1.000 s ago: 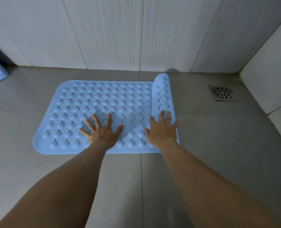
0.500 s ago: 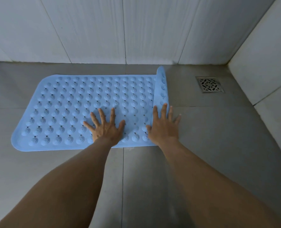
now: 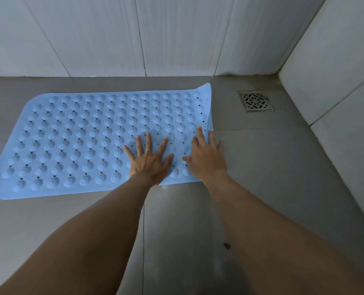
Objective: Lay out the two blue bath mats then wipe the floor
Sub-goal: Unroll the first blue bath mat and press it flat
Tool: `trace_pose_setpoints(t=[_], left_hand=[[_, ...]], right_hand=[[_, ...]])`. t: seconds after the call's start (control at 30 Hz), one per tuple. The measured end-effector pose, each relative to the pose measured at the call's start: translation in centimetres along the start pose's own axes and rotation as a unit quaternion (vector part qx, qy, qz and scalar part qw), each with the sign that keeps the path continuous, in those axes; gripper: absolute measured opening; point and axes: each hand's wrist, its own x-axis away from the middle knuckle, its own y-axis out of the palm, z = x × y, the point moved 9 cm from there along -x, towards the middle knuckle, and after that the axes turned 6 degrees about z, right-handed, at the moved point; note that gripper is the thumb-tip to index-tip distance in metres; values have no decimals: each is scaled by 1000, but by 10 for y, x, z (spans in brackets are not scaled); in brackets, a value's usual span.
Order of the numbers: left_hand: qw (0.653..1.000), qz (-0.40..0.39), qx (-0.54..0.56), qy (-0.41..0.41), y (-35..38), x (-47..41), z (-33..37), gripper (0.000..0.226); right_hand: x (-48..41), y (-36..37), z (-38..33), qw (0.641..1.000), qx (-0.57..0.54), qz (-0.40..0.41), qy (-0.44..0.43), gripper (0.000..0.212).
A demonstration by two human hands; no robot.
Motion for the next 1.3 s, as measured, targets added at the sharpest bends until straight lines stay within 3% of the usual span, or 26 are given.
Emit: trace_pose_setpoints(t=[0.13,0.23,0.3,0.37,0.43,1.3], left_hand=[[1000,2,17,6,1,1,4,63],[998,30,50,-26,-8,3,-9,63],[996,48,40,-60,-14,7,-25,67],[992,51,12,-111,-13,16,-46,76],[988,32,9,-154,-7,24,-63,85],[987,-44,30,-152,-9,38,-70,88]], right_hand=[[1,-3,13,995,95,-16,40,74],[0,-2,12,994,98,-31,48,77],[3,12,13,995,24,-71,66,78],[13,34,18,978,-89,-147,121,82],[21,46,20,964,-131,-179,145,86],[30,38,15,954,-151,-219,141,103]])
